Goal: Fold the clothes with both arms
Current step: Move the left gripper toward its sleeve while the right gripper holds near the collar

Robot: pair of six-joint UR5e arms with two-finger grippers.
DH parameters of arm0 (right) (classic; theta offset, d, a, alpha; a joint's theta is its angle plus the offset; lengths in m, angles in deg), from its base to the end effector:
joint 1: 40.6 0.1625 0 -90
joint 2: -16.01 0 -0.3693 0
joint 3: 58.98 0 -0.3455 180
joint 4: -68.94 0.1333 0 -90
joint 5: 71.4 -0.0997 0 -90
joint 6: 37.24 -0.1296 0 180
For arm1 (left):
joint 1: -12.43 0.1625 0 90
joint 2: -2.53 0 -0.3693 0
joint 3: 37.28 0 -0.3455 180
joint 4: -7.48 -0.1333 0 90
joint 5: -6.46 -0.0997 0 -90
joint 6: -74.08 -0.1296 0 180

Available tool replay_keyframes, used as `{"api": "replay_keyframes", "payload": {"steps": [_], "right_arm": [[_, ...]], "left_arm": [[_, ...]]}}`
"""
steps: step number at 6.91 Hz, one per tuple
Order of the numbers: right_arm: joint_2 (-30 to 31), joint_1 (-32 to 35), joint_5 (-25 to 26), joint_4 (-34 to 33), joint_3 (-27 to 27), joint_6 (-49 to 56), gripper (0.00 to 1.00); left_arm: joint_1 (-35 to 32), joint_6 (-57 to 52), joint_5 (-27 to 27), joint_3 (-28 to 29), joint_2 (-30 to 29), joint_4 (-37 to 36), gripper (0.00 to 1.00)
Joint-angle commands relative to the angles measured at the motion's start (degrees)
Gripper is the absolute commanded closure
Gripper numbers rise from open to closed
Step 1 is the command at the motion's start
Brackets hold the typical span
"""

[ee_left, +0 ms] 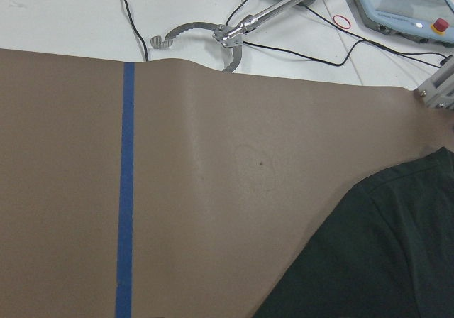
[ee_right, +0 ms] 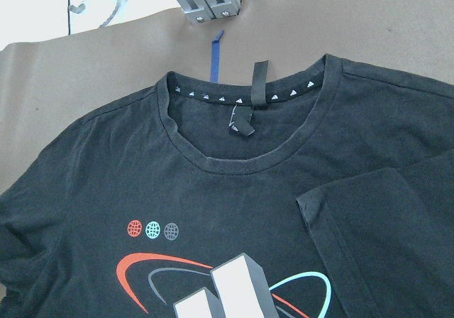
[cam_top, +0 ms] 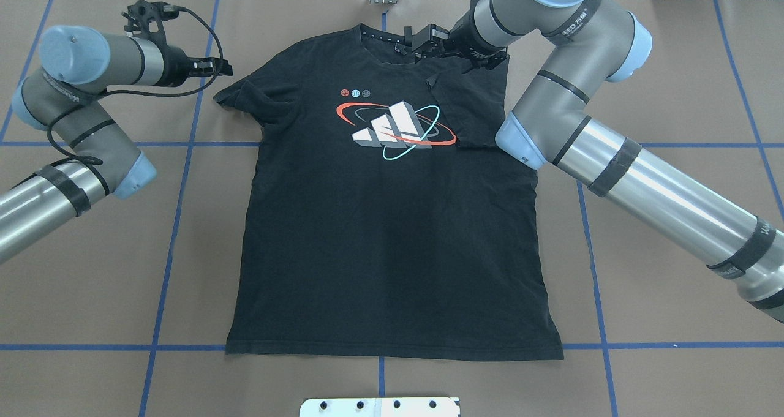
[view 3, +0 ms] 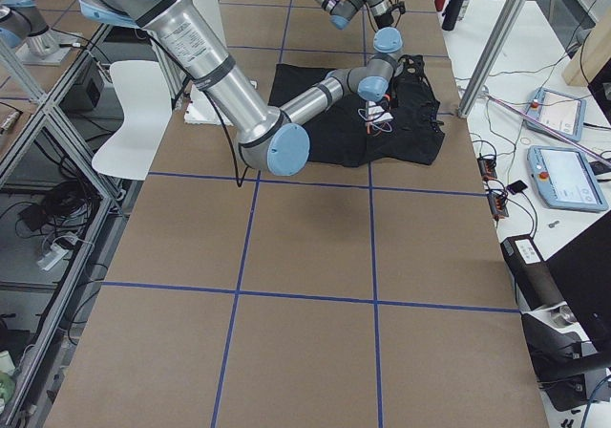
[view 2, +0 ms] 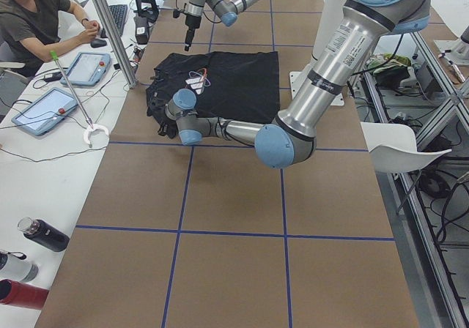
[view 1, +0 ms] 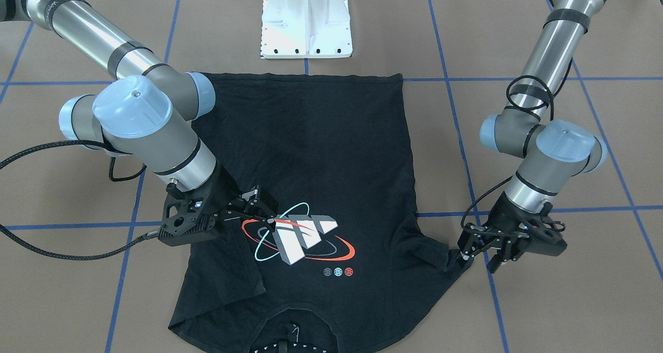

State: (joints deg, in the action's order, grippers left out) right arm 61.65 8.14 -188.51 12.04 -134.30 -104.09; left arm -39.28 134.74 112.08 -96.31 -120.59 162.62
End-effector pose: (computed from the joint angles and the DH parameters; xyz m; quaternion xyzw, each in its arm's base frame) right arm -0.4102 -0.5801 0.2196 0.1353 -0.5274 0.0647 0.8363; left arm 0.3569 -0.6109 0.4151 0.2707 0.4907 -0.0861 0.8237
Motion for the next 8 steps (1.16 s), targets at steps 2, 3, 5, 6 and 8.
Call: {"api": "replay_keyframes", "payload": {"steps": [2, 3, 5, 6, 8], "right_arm": [[0.67, -0.04, -0.04, -0.05, -0.71, -0.82, 0.0], [0.67, -0.04, -0.04, 0.04, -0.71, -0.91, 0.0], [0.76, -0.13, -0.04, 0.12, -0.71, -0.91, 0.0], [0.94, -0.13, -0.04, 0.12, -0.71, -0.91, 0.0], [1.11, -0.13, -0.04, 0.21, -0.71, -0.91, 0.0]], "left_arm": [[1.26, -0.19, -1.3, 1.1, 0.16, -0.1, 0.54], [1.18, -0.36, -1.38, 1.11, 0.42, -0.1, 0.54], [1.17, -0.54, -1.38, 1.2, 0.6, -0.1, 0.54], [1.17, -0.54, -1.38, 1.2, 0.69, -0.19, 0.54], [1.26, -0.54, -1.38, 1.2, 0.69, -0.19, 0.54]]}}
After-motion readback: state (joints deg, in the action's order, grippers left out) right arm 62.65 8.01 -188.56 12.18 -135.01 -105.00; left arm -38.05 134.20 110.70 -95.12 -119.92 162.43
